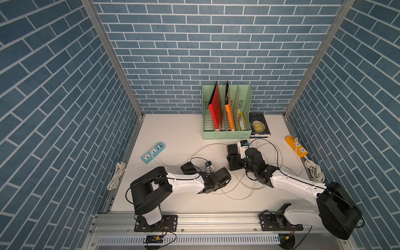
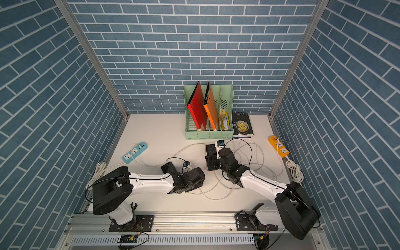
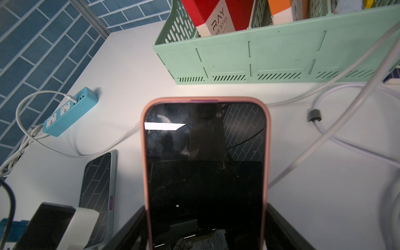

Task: Plug the charging cable into the phone
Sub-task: Pick up the charging cable from the center of the board.

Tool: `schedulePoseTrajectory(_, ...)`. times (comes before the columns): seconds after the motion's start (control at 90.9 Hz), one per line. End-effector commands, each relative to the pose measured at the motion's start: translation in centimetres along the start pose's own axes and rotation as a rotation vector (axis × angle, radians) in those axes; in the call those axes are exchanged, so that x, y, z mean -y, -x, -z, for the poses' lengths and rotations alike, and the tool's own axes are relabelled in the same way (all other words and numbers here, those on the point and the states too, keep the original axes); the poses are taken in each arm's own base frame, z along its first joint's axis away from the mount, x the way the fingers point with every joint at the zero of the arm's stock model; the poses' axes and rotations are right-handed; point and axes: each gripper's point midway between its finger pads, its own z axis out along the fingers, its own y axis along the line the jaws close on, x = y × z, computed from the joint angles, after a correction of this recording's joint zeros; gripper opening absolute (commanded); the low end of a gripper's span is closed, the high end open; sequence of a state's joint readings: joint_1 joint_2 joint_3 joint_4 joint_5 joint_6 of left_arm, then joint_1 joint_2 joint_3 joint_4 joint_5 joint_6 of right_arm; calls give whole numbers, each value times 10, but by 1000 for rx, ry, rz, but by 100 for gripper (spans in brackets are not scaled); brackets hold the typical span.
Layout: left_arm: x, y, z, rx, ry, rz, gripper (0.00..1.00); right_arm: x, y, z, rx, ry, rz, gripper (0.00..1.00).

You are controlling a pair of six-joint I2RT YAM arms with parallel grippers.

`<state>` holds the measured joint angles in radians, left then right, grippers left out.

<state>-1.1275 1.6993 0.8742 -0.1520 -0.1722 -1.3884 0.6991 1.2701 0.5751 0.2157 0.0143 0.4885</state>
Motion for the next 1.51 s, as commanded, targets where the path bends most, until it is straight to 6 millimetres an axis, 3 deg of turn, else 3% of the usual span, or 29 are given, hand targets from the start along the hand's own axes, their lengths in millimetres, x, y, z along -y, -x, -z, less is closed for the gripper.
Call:
schedulePoseTrajectory(0.0,-26,-9,-10,-6,129,-19,38,-8,18,6,77,43,24,21)
schedulePoseTrajectory(0.22,-43,-13,-14,-9,201,-21,30,-8,22,13,99,47,22,21)
schedulePoseTrajectory(0.407,-46,-12,-18,-1,245,-60,14,-6,23,15,107,47,21,21)
schedulePoseTrajectory(0.66,-57,-12,-18,-4,296,-88,10,-6,23,17,111,49,19,21)
schedulePoseTrajectory(0.748,-52,-6,-16,23,287,-107,0,-5,22,16,106,50,19,21)
schedulePoseTrajectory(0.836,-36,4,-12,64,236,-156,0,-5,21,16,105,50,19,21)
schedulePoseTrajectory(1.045,4,38,24,251,-17,-267,0,-4,21,20,118,55,17,22)
schedulePoseTrajectory(1.21,31,52,61,363,-250,-372,0,-11,28,30,150,90,10,21)
schedulePoseTrajectory(1.496,38,49,107,538,-570,-571,0,-30,53,60,250,184,-12,20)
